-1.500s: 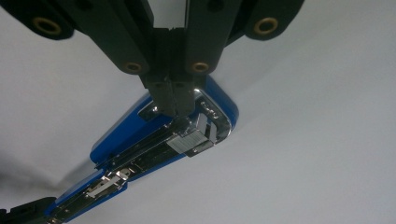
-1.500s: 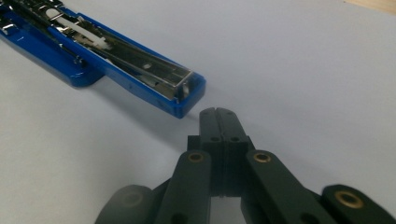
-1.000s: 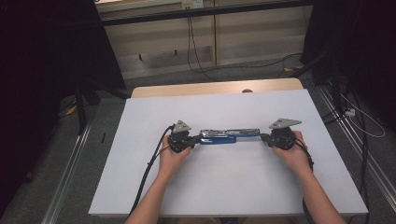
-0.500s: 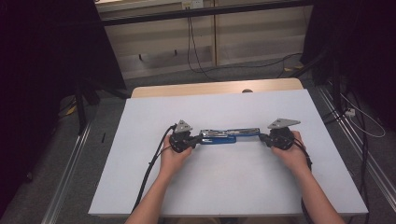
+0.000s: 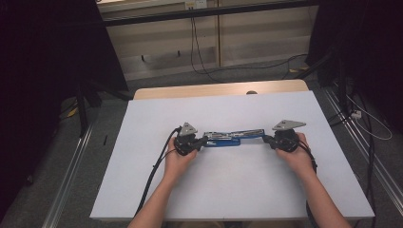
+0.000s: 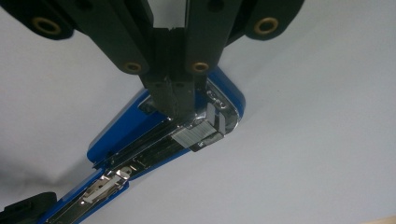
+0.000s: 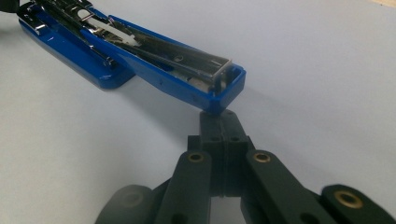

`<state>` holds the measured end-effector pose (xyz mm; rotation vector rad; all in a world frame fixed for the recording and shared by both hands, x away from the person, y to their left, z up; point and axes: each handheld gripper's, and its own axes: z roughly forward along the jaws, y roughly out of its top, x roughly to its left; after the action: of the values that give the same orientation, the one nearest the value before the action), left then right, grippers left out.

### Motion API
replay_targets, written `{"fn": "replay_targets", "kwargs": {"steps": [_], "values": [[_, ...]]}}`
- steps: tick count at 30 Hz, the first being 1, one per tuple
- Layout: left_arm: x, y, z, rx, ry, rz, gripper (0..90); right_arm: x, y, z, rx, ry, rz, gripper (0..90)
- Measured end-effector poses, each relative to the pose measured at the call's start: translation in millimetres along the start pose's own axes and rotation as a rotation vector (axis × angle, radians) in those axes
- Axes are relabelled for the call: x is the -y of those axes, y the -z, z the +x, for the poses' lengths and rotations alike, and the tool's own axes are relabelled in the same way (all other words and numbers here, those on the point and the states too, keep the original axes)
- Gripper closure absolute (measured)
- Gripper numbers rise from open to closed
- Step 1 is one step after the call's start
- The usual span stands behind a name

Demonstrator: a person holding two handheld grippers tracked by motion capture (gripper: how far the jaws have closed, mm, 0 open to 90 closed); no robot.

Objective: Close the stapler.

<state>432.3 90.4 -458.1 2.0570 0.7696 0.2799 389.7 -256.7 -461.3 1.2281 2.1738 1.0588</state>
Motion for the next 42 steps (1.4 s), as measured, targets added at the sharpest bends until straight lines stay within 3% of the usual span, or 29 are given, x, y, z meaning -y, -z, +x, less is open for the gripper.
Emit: {"fn": "replay_targets", "kwargs": {"steps": [27, 31, 33, 38, 42], "values": [[0.3, -0.6, -0.4, -0.002, -0.001, -0.002, 90.0, -8.7, -2.6, 4.3, -0.023, 0.002, -0.034, 90.0], [-0.3, 6.8, -2.4, -0.008, -0.029, 0.006, 87.5, -10.6, -1.2, 8.4, -0.033, 0.015, -0.040, 90.0], [-0.1, 10.6, -1.3, 0.015, 0.012, -0.012, 84.8, -10.8, -0.3, 8.9, -0.042, 0.006, -0.046, 90.0], [-1.6, 15.9, 0.4, 0.042, 0.050, -0.032, 78.0, -9.1, 0.9, 12.7, -0.063, -0.018, -0.059, 87.4], [-2.9, 22.5, 1.7, 0.039, 0.058, -0.037, 67.7, -8.5, 2.8, 15.5, -0.068, -0.036, -0.074, 73.7]]}}
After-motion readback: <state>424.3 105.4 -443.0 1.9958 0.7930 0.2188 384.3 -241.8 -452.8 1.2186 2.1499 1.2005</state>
